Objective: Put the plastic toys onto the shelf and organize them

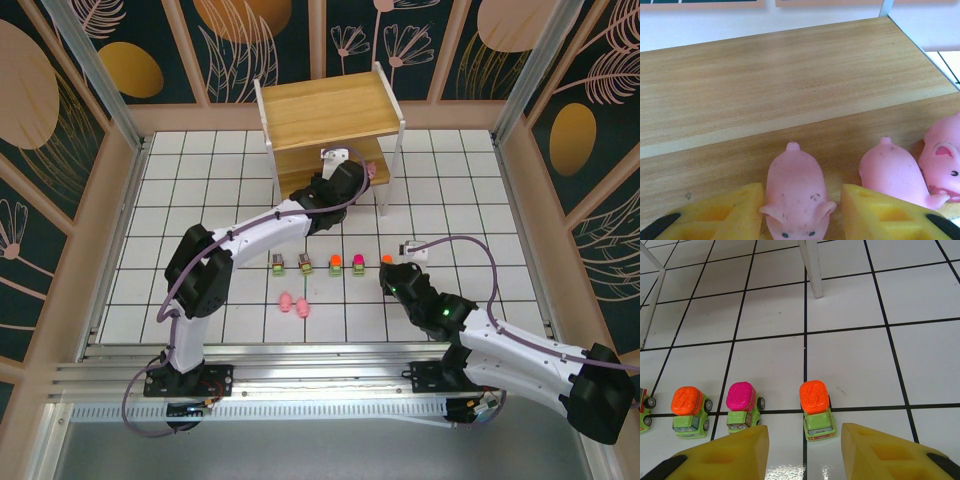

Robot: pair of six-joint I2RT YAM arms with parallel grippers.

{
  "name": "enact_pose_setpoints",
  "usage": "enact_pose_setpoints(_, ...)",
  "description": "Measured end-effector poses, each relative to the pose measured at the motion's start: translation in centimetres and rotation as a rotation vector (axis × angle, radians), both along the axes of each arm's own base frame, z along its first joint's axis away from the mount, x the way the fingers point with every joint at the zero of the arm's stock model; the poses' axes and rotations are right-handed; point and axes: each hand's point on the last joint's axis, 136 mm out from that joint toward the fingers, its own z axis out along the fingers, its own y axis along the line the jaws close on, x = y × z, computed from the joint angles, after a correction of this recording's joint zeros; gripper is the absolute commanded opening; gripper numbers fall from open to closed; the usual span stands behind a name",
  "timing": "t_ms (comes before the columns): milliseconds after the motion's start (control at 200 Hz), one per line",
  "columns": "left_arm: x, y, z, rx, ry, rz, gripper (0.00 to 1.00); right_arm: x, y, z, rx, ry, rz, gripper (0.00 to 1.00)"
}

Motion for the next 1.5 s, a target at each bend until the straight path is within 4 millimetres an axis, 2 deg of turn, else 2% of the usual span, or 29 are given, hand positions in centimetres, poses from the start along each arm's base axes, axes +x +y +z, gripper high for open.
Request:
enact_pose_setpoints(250,-0.8,0.5,1.8,-0.033,-0.015,-0.015,0.46,0.0,0.0,0.0,0.0,0.0,0.0,0.43)
enact_pose_setpoints(546,-1.9,1.1,1.8,-0.039,0.0,-0.035,0.46,0.0,0.0,0.0,0.0,0.0,0.0,0.44)
enact_pose_setpoints(786,-3.7,1.2,2.4,-0.048,-0.001,-0.057,0.47,0.0,0.0,0.0,0.0,0.0,0.0,0.44)
enact_pose_setpoints(1041,-7.0,0.7,1.5,-0.054,0.023,-0.093,0.47,0.0,0.0,0.0,0.0,0.0,0.0,0.44)
enact_pose_setpoints(1186,-9.7,1.8,0.4,-0.046,0.039,-0.087,0.47,0.0,0.0,0.0,0.001,-0.001,0.001,0.44)
enact_pose_setpoints(1311,-12.2,2.7,0.2,-0.058,0.038,-0.084,0.47,-0.1,0.1,0.0,-0.002,-0.002,0.007,0.45)
enact_pose_setpoints(1501,-15.3,3.8,-0.7,-0.065,0.049,-0.082,0.47,-0.8,1.4,0.2,-0.007,-0.016,0.068,0.52)
